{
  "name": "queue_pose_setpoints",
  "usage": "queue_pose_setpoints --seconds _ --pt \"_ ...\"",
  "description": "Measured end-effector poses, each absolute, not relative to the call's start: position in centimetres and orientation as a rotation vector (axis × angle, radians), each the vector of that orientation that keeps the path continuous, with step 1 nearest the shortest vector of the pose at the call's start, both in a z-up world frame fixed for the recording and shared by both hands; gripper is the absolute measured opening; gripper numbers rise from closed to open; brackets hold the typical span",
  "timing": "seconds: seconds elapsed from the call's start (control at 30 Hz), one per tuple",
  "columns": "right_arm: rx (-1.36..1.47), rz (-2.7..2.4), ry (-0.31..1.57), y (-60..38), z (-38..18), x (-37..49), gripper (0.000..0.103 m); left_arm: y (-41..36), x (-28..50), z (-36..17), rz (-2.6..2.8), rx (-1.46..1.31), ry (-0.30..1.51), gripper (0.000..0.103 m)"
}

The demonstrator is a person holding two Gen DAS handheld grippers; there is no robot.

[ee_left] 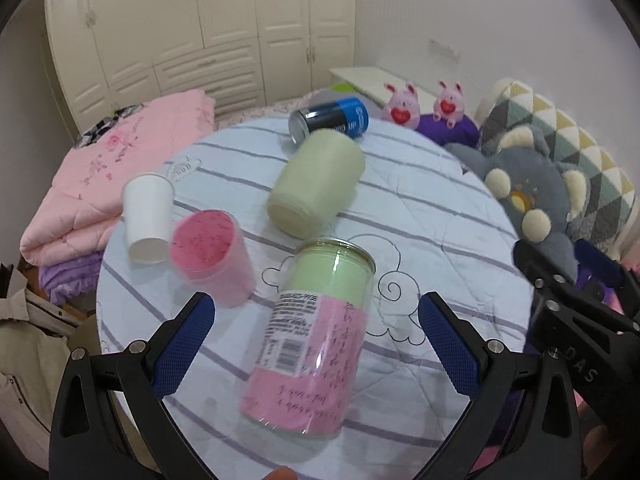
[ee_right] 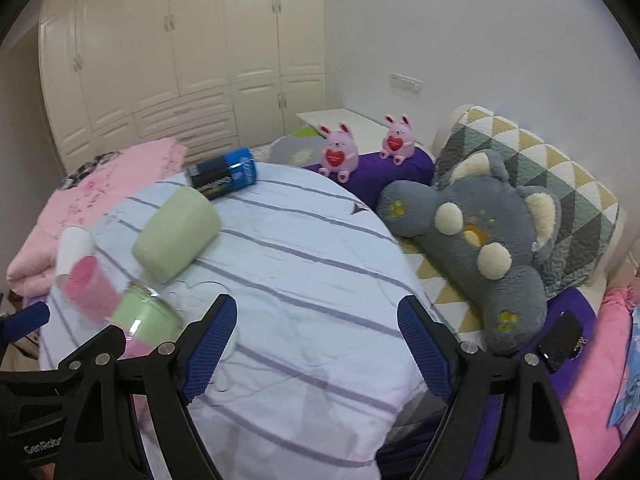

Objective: Flip cup upright
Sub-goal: 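Close the left tool around the jar body and lift it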

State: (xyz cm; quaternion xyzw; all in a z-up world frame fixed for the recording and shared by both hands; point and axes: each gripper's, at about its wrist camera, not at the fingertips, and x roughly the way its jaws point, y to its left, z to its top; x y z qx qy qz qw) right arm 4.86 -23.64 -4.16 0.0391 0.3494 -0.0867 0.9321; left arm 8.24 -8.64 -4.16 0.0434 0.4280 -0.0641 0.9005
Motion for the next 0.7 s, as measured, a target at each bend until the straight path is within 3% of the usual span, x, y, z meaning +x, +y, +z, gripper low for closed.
queue_pose_setpoints --seconds 0.7 --pt "0.099 -0.203 0.809 -26.1 -8.0 7.4 0.084 -11.3 12.7 -8.3 -0.110 0.166 1.046 0.103"
